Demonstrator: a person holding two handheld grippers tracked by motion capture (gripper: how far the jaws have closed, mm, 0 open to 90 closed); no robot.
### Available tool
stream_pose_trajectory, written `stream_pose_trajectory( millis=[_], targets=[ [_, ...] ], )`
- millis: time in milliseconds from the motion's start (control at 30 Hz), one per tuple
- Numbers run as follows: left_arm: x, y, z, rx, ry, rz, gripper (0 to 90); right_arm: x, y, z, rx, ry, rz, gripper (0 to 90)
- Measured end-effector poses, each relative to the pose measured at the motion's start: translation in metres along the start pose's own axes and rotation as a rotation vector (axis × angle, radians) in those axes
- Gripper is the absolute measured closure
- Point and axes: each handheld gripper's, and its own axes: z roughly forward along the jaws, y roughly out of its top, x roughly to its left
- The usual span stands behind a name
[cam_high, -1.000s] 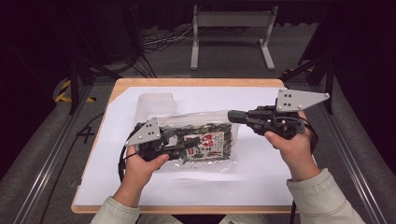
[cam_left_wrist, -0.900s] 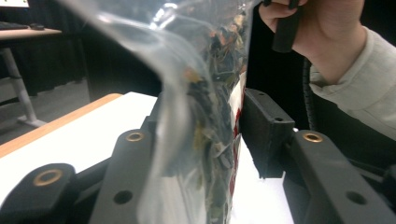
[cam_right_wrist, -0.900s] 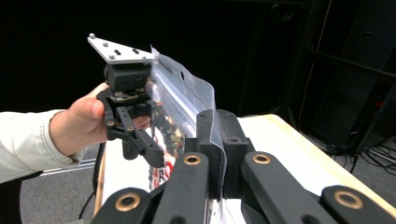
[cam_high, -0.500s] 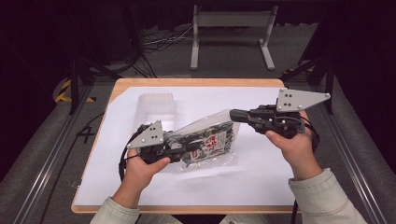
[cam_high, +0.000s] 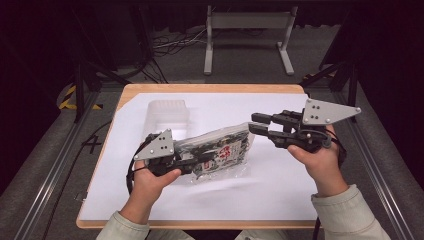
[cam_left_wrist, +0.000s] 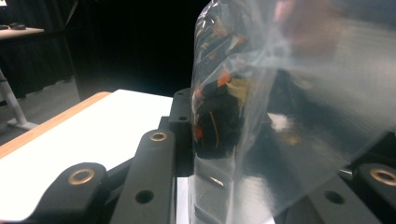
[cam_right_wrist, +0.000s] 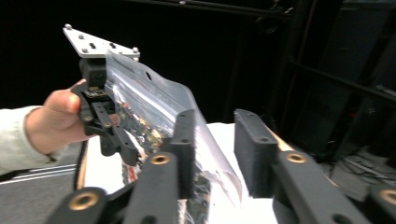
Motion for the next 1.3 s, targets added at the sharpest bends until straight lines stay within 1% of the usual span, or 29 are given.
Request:
stream_pose_trajectory(
  millis=[33,67,167,267,367,433,500,533,567,667,733,767,833,900,967,1000,1133,1300],
  targets=[
    [0.000,0.000,0.000,-0.002,0.004,0.002,72.0,0.000,-0.001,-0.002,0.002,-0.009,-0.005,64.7],
    [-0.001,0.001,0.000,-0.003,0.012,0.016,72.0,0.001,-0.001,-0.003,0.002,-0.015,-0.006,61.6],
    [-0.002,0.005,0.000,-0.016,0.005,0.016,72.0,0.000,-0.007,-0.010,-0.016,-0.046,0.001,55.7],
    [-0.001,0.008,0.000,-0.025,0.006,0.014,72.1,-0.003,-0.018,-0.018,-0.035,-0.066,0.025,53.3],
    [0.002,0.012,0.000,-0.026,0.016,0.008,72.0,-0.004,-0.028,-0.025,-0.038,-0.076,0.041,52.1],
    [0.004,0.015,0.000,-0.027,0.023,0.006,72.0,-0.004,-0.033,-0.028,-0.037,-0.085,0.048,51.0],
    [0.007,0.020,-0.002,-0.032,0.030,-0.001,72.0,-0.003,-0.038,-0.030,-0.024,-0.097,0.051,51.0],
    [0.009,0.022,-0.002,-0.029,0.032,0.003,72.0,-0.003,-0.042,-0.031,-0.017,-0.108,0.048,51.0],
    [0.010,0.025,-0.004,-0.034,0.043,-0.001,72.0,-0.003,-0.045,-0.031,-0.014,-0.112,0.051,51.0],
    [0.016,0.034,-0.007,-0.032,0.072,0.007,72.0,-0.003,-0.056,-0.033,0.001,-0.132,0.070,51.0],
    [0.021,0.040,-0.010,-0.029,0.090,0.000,71.9,-0.004,-0.063,-0.033,0.005,-0.142,0.079,50.6],
    [0.021,0.040,-0.010,-0.029,0.090,0.000,71.9,-0.004,-0.063,-0.033,0.005,-0.142,0.079,50.6],
    [0.026,0.044,-0.012,-0.024,0.114,0.002,71.9,-0.004,-0.069,-0.033,-0.007,-0.134,0.093,49.9],
    [0.030,0.047,-0.014,-0.022,0.130,0.001,71.9,-0.004,-0.074,-0.030,0.007,-0.140,0.094,49.8],
    [0.034,0.050,-0.017,-0.035,0.147,0.000,71.9,-0.004,-0.076,-0.028,0.024,-0.146,0.089,49.8],
    [0.037,0.052,-0.018,-0.038,0.153,-0.001,71.9,-0.004,-0.077,-0.027,0.019,-0.143,0.098,49.5],
    [0.046,0.056,-0.025,-0.051,0.180,-0.011,71.9,-0.005,-0.078,-0.029,0.019,-0.151,0.099,49.5],
    [0.057,0.061,-0.034,-0.053,0.228,-0.018,71.9,-0.008,-0.081,-0.033,0.011,-0.163,0.113,49.2]
  ],
)
